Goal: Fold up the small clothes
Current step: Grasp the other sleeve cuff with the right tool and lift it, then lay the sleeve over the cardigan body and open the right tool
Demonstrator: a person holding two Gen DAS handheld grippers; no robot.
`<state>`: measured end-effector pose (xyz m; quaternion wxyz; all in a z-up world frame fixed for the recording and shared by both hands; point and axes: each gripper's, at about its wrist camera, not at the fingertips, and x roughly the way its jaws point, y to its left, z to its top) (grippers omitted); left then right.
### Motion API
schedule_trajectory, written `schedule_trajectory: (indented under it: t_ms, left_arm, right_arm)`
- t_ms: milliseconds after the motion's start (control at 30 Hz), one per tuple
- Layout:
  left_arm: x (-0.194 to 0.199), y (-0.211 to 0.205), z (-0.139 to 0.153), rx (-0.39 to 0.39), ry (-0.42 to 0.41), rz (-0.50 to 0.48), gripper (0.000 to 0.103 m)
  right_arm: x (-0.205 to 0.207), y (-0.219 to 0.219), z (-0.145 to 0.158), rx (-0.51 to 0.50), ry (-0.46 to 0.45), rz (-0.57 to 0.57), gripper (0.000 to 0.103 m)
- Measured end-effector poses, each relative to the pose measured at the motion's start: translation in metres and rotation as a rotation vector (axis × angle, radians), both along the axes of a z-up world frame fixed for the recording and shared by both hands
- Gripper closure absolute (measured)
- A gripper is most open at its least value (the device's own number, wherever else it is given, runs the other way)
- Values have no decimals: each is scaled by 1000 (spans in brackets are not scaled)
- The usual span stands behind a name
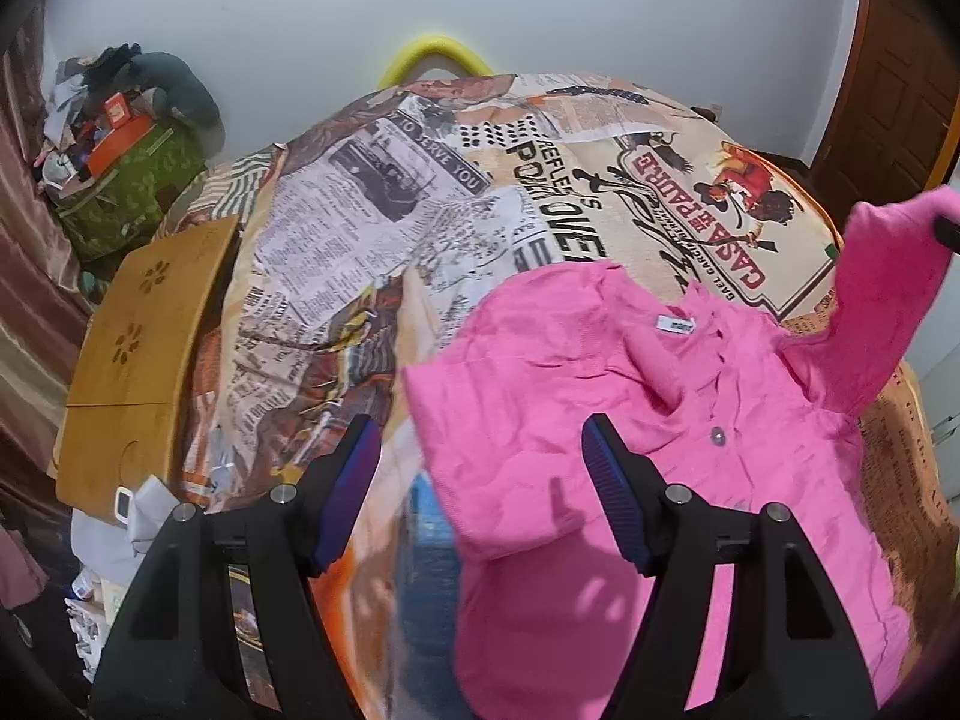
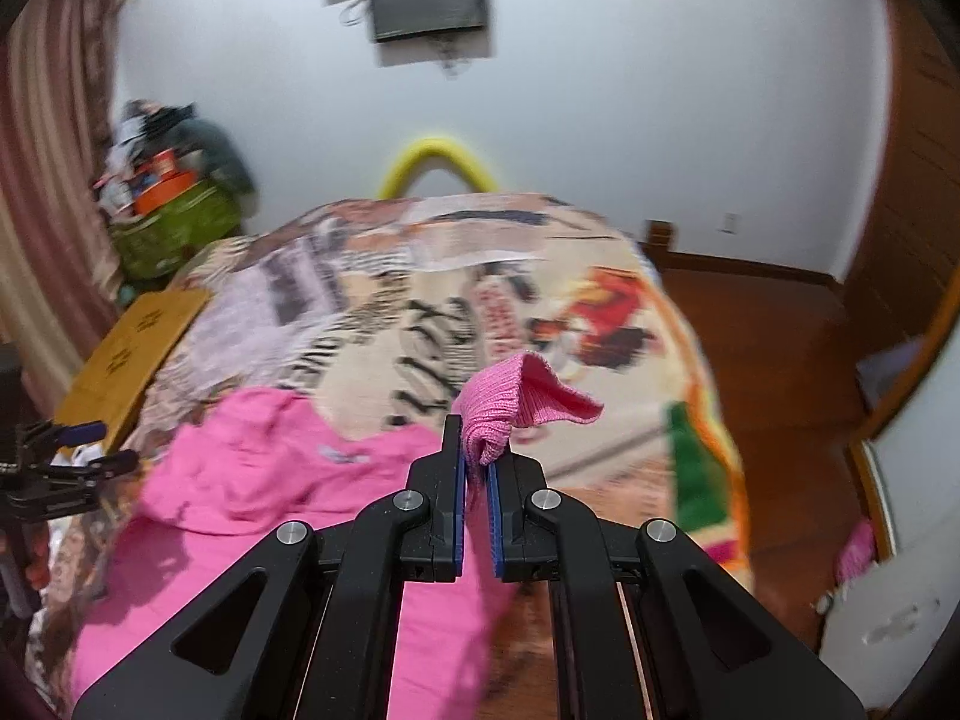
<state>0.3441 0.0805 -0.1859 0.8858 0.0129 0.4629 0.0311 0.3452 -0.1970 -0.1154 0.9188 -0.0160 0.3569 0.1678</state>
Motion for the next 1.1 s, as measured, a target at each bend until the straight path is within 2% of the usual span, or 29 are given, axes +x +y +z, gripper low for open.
schedule_trajectory:
  t_ms: [200,367,533,733,800,933,1100]
  left_arm:
    - [-6,14,-5,-6,2,6,33]
    - [-8,20,-15,-2,25,1,32]
    - [-6,21,-26,-5,48,-1,32]
    - [-6,25,-32,-12,58,4,32]
    - [-5,24,-31,-12,58,4,32]
    - [-6,24,-28,-12,51,4,32]
    - [-8,15,-20,-11,39,-9,32]
  right_arm:
    - [8,73,-21,6,39,144,98]
    - [10,119,-58,-19,106,238,98]
    - [6,144,-92,-16,199,310,98]
    - [1,162,-107,18,293,372,96]
    - [-2,165,-106,15,301,380,90]
    - [-6,158,-99,36,298,380,67]
    - [-8,149,-84,33,269,370,65]
